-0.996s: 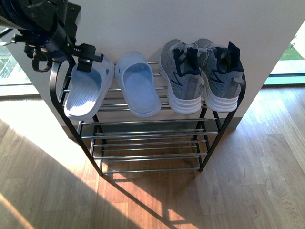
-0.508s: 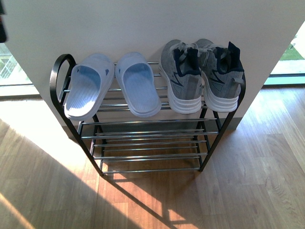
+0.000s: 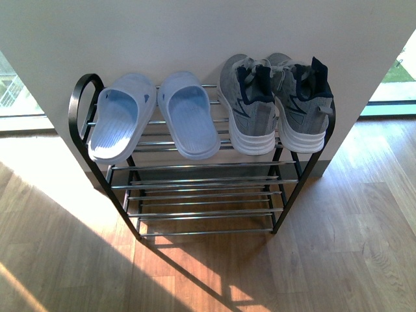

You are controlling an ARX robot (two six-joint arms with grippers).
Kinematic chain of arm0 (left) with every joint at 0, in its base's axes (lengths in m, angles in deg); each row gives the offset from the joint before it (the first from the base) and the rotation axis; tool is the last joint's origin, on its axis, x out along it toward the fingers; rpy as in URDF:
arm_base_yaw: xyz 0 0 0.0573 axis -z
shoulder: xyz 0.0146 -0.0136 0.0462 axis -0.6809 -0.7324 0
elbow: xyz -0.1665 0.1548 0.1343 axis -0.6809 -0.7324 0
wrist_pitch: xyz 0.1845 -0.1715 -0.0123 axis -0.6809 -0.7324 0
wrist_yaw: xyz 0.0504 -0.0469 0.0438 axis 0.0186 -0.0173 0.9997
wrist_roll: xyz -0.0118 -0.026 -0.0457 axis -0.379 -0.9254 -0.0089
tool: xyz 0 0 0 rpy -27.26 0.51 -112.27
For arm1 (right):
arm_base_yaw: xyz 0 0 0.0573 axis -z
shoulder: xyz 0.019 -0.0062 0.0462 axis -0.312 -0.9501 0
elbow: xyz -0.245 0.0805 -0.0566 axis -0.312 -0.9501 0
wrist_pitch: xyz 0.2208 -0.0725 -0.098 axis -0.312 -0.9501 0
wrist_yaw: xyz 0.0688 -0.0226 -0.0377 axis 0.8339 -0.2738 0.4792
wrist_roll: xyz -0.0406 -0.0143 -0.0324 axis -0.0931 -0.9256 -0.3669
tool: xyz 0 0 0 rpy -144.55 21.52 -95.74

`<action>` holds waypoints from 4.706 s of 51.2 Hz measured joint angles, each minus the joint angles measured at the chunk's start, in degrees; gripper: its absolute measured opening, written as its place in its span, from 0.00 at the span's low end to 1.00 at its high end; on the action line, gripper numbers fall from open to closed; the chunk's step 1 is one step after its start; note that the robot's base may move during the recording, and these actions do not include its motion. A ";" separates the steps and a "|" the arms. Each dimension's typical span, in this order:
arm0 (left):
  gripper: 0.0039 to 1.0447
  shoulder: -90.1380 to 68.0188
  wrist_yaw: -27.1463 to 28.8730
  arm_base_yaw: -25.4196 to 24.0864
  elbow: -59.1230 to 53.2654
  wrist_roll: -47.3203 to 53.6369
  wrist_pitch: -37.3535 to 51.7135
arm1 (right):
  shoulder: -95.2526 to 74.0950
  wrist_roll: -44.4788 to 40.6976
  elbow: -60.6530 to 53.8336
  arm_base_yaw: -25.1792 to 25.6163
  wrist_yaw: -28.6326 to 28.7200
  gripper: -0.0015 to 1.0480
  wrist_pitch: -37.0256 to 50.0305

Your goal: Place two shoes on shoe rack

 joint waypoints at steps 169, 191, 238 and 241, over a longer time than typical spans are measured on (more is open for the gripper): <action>0.91 54.47 -7.87 -8.09 -11.34 1.81 -43.39 | 0.02 0.00 0.00 0.00 0.00 0.91 -0.02; 0.91 54.47 -7.87 -8.09 -11.34 1.81 -43.39 | 0.04 0.00 0.00 0.00 -0.02 0.91 -0.02; 0.91 54.47 -7.85 -8.09 -11.34 1.81 -43.39 | 0.09 0.00 0.00 0.00 0.00 0.91 -0.02; 0.91 54.47 -7.87 -8.09 -11.34 1.81 -43.39 | 0.02 -0.02 0.00 0.00 0.00 0.91 -0.02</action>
